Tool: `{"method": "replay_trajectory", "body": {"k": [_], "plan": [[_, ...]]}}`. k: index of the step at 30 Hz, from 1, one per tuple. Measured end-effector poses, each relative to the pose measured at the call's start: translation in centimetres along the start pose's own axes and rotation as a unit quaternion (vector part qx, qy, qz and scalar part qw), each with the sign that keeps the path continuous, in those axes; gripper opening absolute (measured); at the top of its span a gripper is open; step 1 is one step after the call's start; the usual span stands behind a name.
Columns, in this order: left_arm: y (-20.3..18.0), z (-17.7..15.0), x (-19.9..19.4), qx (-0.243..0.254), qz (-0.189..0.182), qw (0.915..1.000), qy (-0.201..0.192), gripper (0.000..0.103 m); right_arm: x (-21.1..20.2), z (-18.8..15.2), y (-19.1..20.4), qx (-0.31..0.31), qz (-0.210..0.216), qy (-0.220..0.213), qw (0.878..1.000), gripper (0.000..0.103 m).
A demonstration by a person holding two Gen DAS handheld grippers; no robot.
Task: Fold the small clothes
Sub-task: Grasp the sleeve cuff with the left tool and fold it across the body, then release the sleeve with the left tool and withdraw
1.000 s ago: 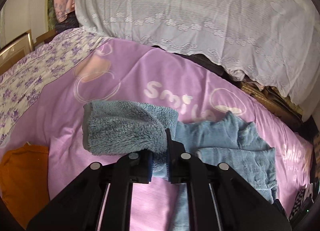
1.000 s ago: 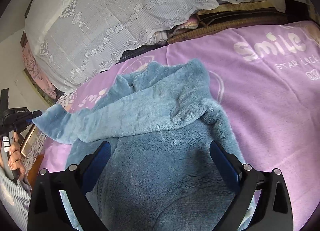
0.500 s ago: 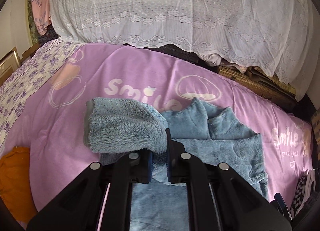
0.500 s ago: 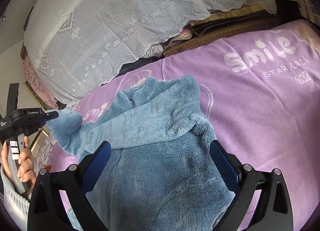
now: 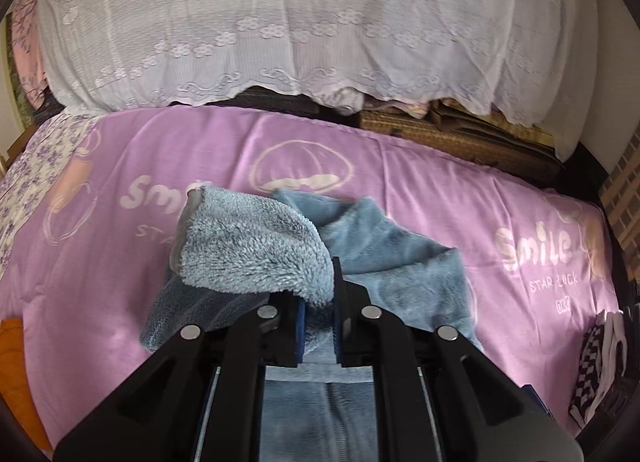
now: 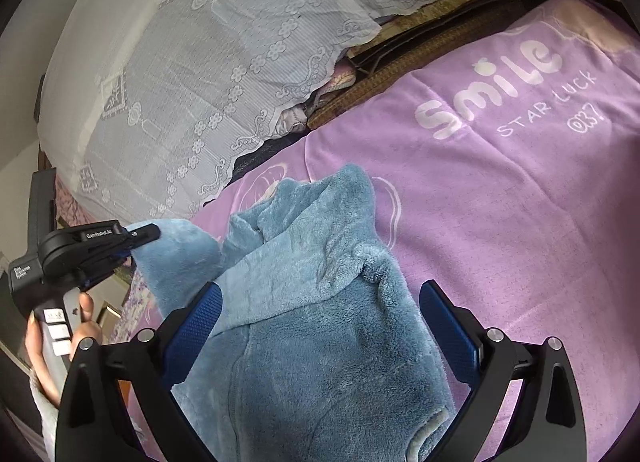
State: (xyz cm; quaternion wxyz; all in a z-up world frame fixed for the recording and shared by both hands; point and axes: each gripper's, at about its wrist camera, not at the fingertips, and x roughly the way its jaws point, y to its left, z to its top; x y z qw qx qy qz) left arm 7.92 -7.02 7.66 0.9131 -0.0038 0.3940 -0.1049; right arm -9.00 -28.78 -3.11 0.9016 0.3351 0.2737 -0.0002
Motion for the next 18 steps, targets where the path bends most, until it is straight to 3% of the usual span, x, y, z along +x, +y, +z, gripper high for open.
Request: {"method": "replay_trajectory", "body": {"k": [8,9,10,11,12,13,18], "plan": [[-3.9,-3.1,4.0,0.035,-0.022,0.9979,0.051,0.009,-0.1,0.3,-1.1,0.026,-0.004,-0.005,1.000,0.099],[-4.4,-3.7,4.5,0.044,-0.029,0.9968,0.060,0.017,-0.1,0.3,-1.3,0.028,-0.005,-0.005,1.000,0.099],[-4.9,-4.6,5.0,0.057,-0.038,0.9951,0.072,0.037,-0.1,0.3,-1.4,0.029,-0.007,-0.005,1.000,0.099],[-5.4,-5.4,5.2,0.067,-0.041,0.9939,0.077,0.049,0.0,0.4,-1.5,0.031,-0.008,-0.005,0.999,0.099],[-5.7,-6.2,5.2,0.078,-0.042,0.9932,0.076,0.071,0.0,0.4,-1.7,0.032,-0.010,-0.006,0.999,0.099],[-5.9,-6.6,4.9,0.085,-0.041,0.9930,0.070,0.079,0.0,0.5,-1.8,0.034,-0.012,-0.007,0.999,0.099],[-3.9,-8.0,2.0,0.106,-0.051,0.9915,0.055,0.088,0.1,0.7,-2.5,0.044,-0.013,-0.010,0.999,0.099]]}}
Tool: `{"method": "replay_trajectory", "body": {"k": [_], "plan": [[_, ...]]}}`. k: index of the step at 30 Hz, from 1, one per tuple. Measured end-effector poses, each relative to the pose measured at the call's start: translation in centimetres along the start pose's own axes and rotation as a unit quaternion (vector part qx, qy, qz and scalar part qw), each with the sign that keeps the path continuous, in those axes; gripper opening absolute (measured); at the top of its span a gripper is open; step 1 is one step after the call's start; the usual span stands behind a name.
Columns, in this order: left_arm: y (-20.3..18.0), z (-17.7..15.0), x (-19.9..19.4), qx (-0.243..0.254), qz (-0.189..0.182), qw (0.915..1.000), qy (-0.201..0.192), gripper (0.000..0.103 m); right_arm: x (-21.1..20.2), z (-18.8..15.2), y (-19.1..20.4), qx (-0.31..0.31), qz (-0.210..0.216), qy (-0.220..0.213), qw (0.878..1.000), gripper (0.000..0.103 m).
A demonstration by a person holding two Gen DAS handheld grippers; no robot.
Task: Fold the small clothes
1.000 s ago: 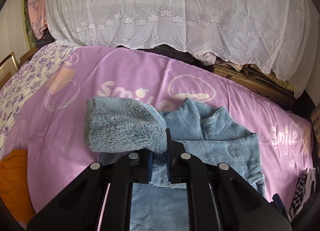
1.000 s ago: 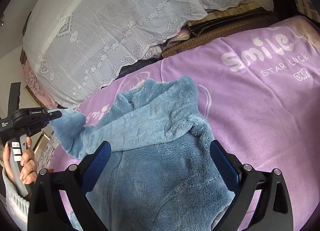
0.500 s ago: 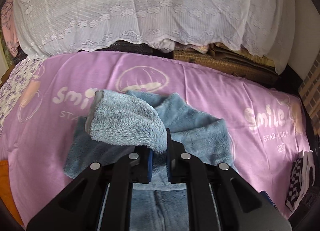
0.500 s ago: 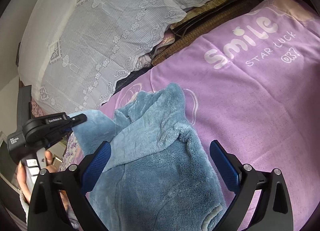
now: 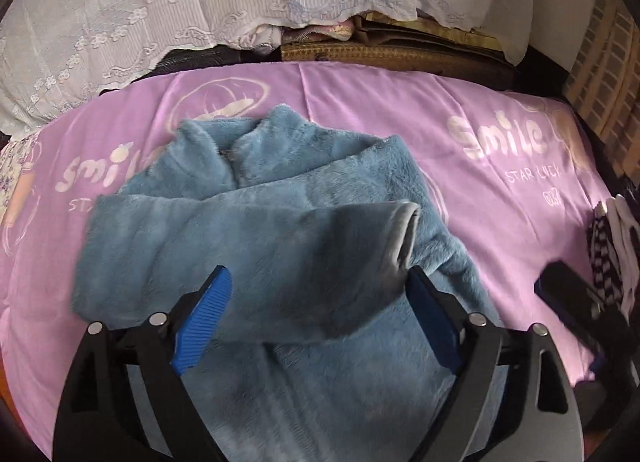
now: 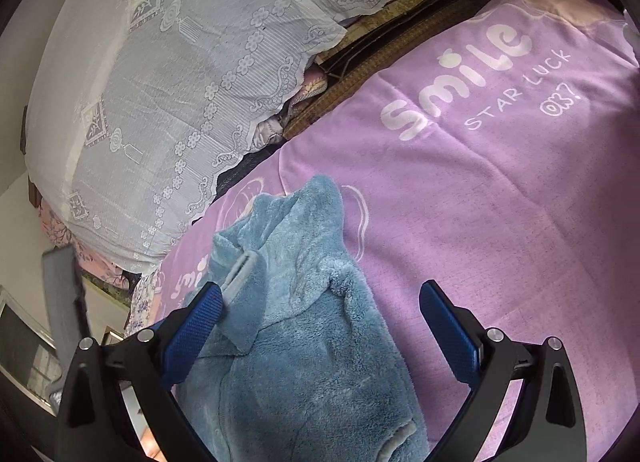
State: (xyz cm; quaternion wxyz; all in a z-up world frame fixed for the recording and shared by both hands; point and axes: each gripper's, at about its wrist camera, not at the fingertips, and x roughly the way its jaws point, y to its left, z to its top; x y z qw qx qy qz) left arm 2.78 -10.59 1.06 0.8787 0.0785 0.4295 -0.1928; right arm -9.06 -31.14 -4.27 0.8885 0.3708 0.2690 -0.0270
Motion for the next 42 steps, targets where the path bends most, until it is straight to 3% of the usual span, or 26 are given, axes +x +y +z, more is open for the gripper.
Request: {"method": "replay_trajectory", "body": {"k": [4,9,12,15,16,19,24,25,26,28,31,35,38,40,42], "plan": [[5.5,-0.5,-3.0,-0.041,0.040,0.9978,-0.031,0.094,0.4,-0.2,0.2,-0.010,0.005,0.003,1.000,0.099],[15.4,-2.1,-5.2,-0.150,0.089,0.9837,-0.046,0.095,1.4,-1.0,2.1,-0.045,0.054,0.028,0.997,0.097],[19.4,-3.8,-5.5,-0.182,0.121,0.9748,-0.044,0.095,2.1,-1.2,2.8,-0.052,0.059,0.038,0.996,0.090],[21.5,-5.4,-4.7,-0.192,0.141,0.9709,-0.027,0.095,3.3,-1.1,2.5,-0.015,0.078,0.065,0.995,0.074],[21.9,-5.8,-4.3,-0.190,0.146,0.9706,-0.022,0.095,3.7,-1.1,2.5,-0.002,0.087,0.079,0.993,0.069],[22.1,-6.8,-2.7,-0.185,0.147,0.9717,-0.003,0.095,4.7,-1.1,3.0,0.016,0.096,0.101,0.990,0.069],[21.3,-7.5,-0.4,-0.161,0.147,0.9756,0.023,0.095,7.8,-1.5,4.4,-0.006,0.052,0.145,0.988,0.068],[21.1,-7.5,0.0,-0.154,0.157,0.9751,0.027,0.095,8.4,-1.6,4.4,-0.005,0.043,0.152,0.987,0.062],[21.1,-7.4,0.3,-0.151,0.164,0.9743,0.029,0.095,9.1,-1.7,4.5,-0.012,0.035,0.158,0.987,0.040],[20.9,-6.9,0.8,-0.146,0.181,0.9722,0.030,0.095,9.8,-1.4,5.1,-0.032,0.029,0.163,0.986,0.011],[20.9,-5.6,1.2,-0.138,0.211,0.9673,0.027,0.095,9.0,0.4,6.8,-0.061,0.033,0.125,0.990,0.010],[20.2,-5.2,2.3,-0.121,0.213,0.9688,0.034,0.097,7.9,3.6,8.9,-0.108,0.025,0.081,0.991,0.010],[19.6,-6.0,3.4,-0.101,0.226,0.9678,0.048,0.099,9.6,4.4,7.4,-0.122,-0.016,0.085,0.989,0.011],[19.3,-6.1,3.3,-0.092,0.233,0.9670,0.045,0.099,11.9,3.2,4.8,-0.118,-0.058,0.124,0.984,0.016],[19.3,-6.1,3.1,-0.090,0.231,0.9675,0.048,0.099,12.7,2.0,2.5,-0.095,-0.045,0.130,0.986,0.016]]}}
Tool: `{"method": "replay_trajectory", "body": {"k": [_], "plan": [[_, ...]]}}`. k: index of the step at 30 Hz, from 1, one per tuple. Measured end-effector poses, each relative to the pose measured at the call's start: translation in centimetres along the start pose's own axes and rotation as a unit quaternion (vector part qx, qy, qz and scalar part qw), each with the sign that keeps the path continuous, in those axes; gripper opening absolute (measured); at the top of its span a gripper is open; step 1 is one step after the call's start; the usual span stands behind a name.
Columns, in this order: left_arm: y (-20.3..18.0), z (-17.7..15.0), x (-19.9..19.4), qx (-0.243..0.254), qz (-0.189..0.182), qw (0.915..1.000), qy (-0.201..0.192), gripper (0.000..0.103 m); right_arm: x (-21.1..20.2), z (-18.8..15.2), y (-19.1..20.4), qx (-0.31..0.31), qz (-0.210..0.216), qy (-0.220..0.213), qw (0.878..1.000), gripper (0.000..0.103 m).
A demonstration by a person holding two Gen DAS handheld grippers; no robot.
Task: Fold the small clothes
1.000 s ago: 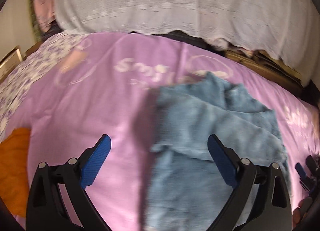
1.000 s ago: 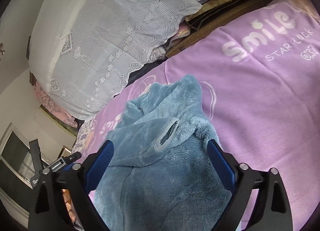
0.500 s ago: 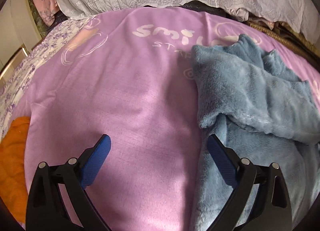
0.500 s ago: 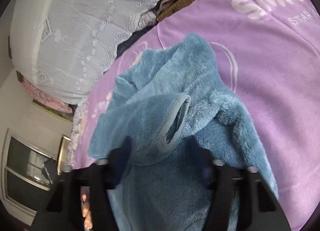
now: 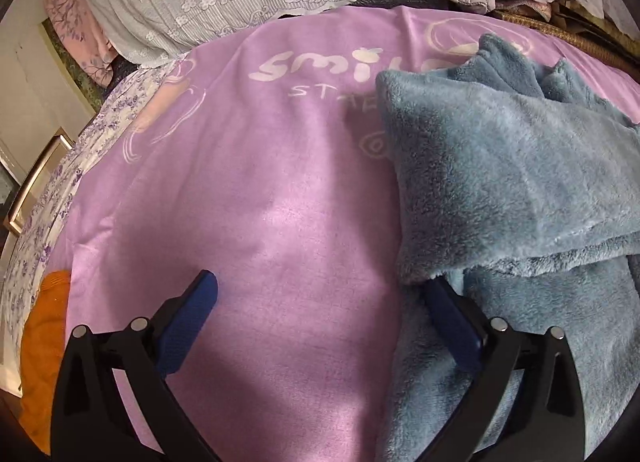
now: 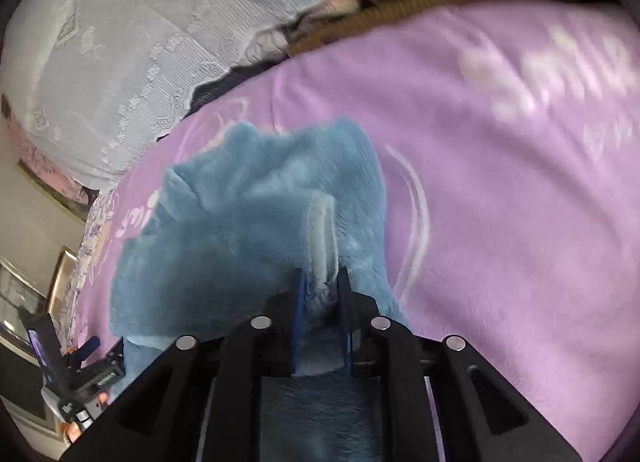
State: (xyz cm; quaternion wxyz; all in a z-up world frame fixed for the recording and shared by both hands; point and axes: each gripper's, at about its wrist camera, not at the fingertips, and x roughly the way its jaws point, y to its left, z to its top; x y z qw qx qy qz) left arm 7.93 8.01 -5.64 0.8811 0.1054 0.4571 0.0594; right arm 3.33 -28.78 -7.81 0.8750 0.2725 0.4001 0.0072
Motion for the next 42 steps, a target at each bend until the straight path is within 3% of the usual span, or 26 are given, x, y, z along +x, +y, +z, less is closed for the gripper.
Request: {"method": "replay_trajectory", "body": {"k": [3,7,10,13,16,17,18,19,22,24,26,27,29,30,33,37,42], "plan": [[1.2,0.1,-1.9,-0.012,-0.016,0.9998,-0.008,0.099,-2.1,0.4,-0.7,0.025,0.020,-0.028,0.999,0.022],[2.2,2.3,-6.6,-0.032,-0.054,0.9956,-0.070,0.099,-6.2,2.1,2.0,-0.022,0.013,-0.099,0.995,0.031],[0.0,5.6,-7.3,-0.019,-0.104,0.9918,-0.072,0.099,-5.1,3.4,4.7,-0.030,0.055,-0.083,0.995,0.033],[-3.5,8.0,-5.5,-0.004,-0.145,0.9876,-0.060,0.099,-2.2,3.7,5.7,-0.018,0.074,-0.054,0.996,0.033],[-6.4,8.3,-1.0,0.009,-0.120,0.9926,-0.017,0.099,1.7,3.3,4.5,0.017,0.072,-0.021,0.997,0.037],[-7.1,8.0,1.4,0.014,-0.098,0.9950,0.009,0.099,3.4,3.0,3.3,0.025,0.055,-0.009,0.998,0.027],[-7.5,7.3,3.9,0.011,-0.104,0.9938,0.037,0.099,4.4,2.3,2.4,0.028,0.060,-0.007,0.998,0.017],[-6.8,6.8,4.7,-0.016,-0.137,0.9896,0.041,0.099,4.6,2.2,1.6,0.035,0.061,-0.016,0.997,0.005],[-4.7,6.8,4.5,-0.055,-0.176,0.9818,0.045,0.099,4.1,2.5,0.6,0.064,0.088,-0.013,0.994,0.008],[-4.2,6.0,3.3,-0.059,-0.165,0.9842,0.022,0.099,3.1,2.0,1.4,0.052,0.073,-0.025,0.996,0.015],[-3.8,4.9,0.9,-0.048,-0.151,0.9873,-0.015,0.099,0.8,1.3,3.3,0.009,0.057,-0.054,0.997,0.059],[-3.5,4.1,-0.5,-0.041,-0.140,0.9887,-0.036,0.099,-0.4,0.8,4.4,-0.018,0.048,-0.070,0.996,0.065],[-3.3,2.8,-1.6,-0.032,-0.125,0.9905,-0.048,0.099,-2.0,-0.5,6.2,-0.070,0.034,-0.083,0.994,0.072],[-3.5,2.2,-1.1,-0.022,-0.115,0.9925,-0.035,0.099,-2.0,-1.3,6.7,-0.090,0.024,-0.075,0.993,0.074],[-4.0,1.7,1.3,-0.009,-0.117,0.9930,0.008,0.099,1.4,-3.7,7.1,-0.134,-0.030,-0.017,0.990,0.079],[-3.5,1.9,0.4,-0.014,-0.105,0.9943,-0.011,0.099,0.9,-4.1,8.4,-0.164,-0.053,-0.028,0.985,0.084],[-4.1,3.3,-3.4,0.005,-0.066,0.9943,-0.083,0.099,-2.0,-3.0,9.9,-0.179,-0.050,-0.083,0.979,0.084]]}}
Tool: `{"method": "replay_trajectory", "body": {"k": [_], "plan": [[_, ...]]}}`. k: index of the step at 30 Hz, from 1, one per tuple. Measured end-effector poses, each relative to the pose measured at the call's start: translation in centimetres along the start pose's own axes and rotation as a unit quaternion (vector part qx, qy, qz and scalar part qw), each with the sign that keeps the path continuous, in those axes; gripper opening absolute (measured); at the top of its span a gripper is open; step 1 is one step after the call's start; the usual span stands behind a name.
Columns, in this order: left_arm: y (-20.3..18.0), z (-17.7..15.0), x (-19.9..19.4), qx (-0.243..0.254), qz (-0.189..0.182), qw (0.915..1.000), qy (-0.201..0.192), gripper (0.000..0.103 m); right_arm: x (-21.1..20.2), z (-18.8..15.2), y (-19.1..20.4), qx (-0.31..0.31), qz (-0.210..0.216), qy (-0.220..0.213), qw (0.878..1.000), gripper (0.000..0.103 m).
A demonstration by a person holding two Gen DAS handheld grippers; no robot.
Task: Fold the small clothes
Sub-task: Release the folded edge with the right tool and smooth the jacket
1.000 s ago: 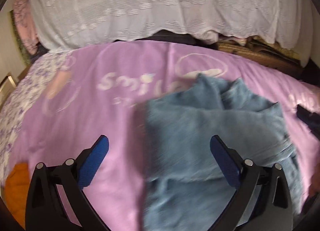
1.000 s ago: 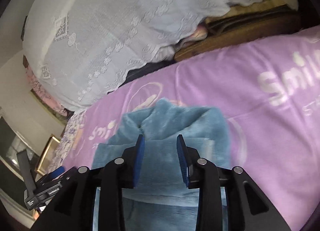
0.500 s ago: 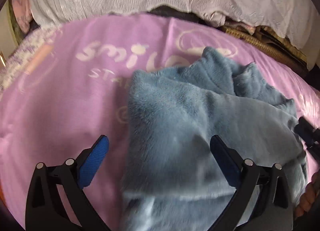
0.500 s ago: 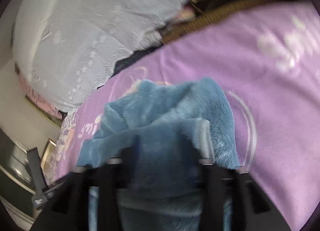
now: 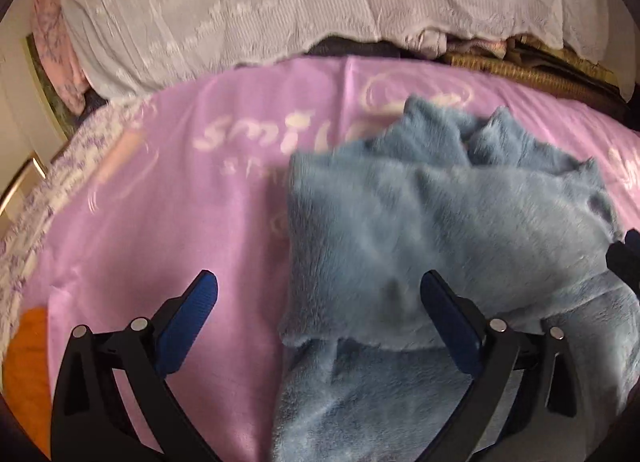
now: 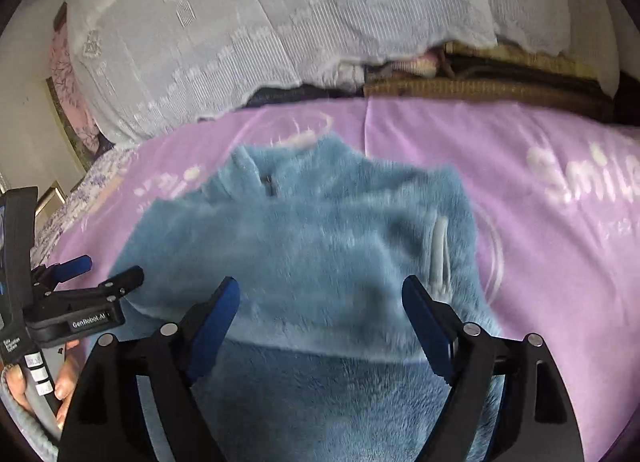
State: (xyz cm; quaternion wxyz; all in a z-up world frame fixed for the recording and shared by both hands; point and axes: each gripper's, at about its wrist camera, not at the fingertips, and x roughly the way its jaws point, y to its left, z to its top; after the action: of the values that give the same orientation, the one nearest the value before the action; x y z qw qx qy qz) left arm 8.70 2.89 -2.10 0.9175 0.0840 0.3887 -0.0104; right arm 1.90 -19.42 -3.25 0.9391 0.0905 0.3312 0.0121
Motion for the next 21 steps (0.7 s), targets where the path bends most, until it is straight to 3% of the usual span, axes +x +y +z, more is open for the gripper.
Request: {"method": "replay_trajectory", "body": {"k": [3,7,11,21], "plan": [[-0.8,2.1,-0.5,0.011,0.007,0.9998,-0.016,0.099,0.1,2.2,1.1,-0.028,-0.030,-0.013,0.999,0.084],[-2.2,3.3,0.8,0.022,0.016,0.9994,-0.021,0.099,2.7,3.6,1.8,-0.033,-0.047,0.010,0.998,0.084],[-3.9,1.5,5.4,0.054,0.041,0.9973,0.028,0.099,7.8,1.0,0.9,-0.036,-0.057,0.087,0.994,0.090],[-3.7,1.3,4.6,0.053,0.032,0.9979,0.017,0.098,7.5,1.1,1.0,-0.036,-0.051,0.077,0.995,0.094]]}}
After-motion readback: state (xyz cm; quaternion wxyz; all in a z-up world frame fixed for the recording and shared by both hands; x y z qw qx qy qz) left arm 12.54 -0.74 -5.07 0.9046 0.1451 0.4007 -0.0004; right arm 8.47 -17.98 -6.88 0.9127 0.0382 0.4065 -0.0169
